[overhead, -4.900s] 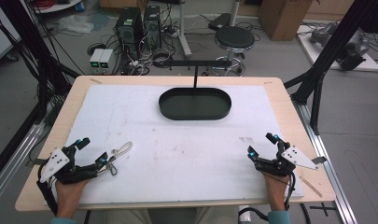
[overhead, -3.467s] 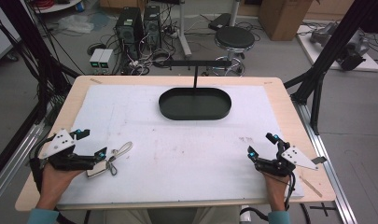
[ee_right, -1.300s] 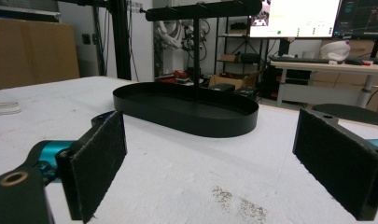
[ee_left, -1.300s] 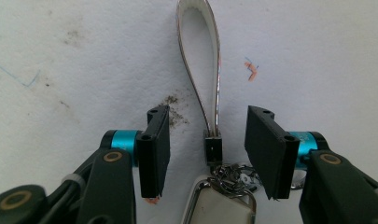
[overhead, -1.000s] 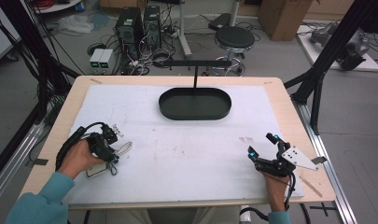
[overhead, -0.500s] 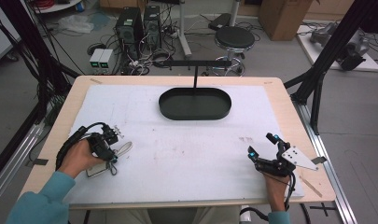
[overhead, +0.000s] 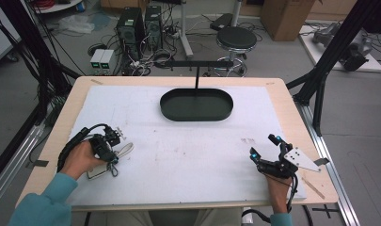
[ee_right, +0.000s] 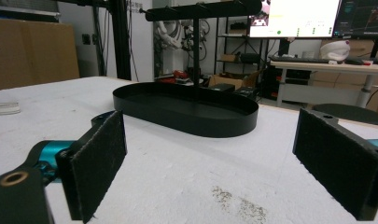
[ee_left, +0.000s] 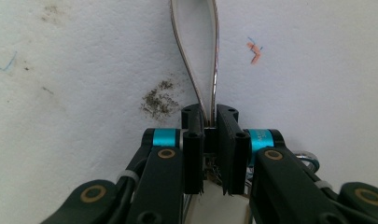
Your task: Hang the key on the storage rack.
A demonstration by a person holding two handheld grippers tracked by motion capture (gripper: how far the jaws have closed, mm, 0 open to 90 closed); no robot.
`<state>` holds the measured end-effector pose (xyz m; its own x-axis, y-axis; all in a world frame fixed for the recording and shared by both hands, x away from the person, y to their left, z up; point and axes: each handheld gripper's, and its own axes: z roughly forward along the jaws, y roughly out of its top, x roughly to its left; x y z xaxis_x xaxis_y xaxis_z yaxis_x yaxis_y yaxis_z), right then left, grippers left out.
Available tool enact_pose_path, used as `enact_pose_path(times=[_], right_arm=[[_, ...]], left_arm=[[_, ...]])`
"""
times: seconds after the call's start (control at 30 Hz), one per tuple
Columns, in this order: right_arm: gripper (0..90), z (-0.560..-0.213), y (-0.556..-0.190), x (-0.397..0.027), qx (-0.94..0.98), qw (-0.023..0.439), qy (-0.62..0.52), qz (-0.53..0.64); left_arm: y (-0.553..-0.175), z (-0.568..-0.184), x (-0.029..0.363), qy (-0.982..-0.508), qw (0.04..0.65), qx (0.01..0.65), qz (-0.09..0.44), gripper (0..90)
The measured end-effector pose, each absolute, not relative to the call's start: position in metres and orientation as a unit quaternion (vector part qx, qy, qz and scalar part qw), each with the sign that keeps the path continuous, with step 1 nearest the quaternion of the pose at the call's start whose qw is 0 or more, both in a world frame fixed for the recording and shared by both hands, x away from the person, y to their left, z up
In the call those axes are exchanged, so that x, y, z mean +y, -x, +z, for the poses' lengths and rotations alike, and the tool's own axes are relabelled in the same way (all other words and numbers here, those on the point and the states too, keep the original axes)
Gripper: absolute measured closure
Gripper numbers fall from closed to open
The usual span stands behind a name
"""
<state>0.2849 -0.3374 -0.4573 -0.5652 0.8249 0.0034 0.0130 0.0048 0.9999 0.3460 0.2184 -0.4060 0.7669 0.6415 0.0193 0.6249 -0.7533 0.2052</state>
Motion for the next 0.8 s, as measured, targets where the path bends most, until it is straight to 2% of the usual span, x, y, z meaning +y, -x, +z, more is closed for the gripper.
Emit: enact_pose_path(times=[0.3, 0.8], right_arm=[[9.1, -0.457, -0.285, -0.337, 0.630, 0.327, -0.333, 0.621], [9.1, -0.457, -0.285, -0.337, 0.630, 0.328, -0.332, 0.620]], left_arm=[[-0.344, -0.404, 0.219, -0.940, 0.094, 0.325, 0.055, 81.5], [-0.343, -0.391, 0.223, -0.920, 0.176, 0.336, 0.101, 81.6]])
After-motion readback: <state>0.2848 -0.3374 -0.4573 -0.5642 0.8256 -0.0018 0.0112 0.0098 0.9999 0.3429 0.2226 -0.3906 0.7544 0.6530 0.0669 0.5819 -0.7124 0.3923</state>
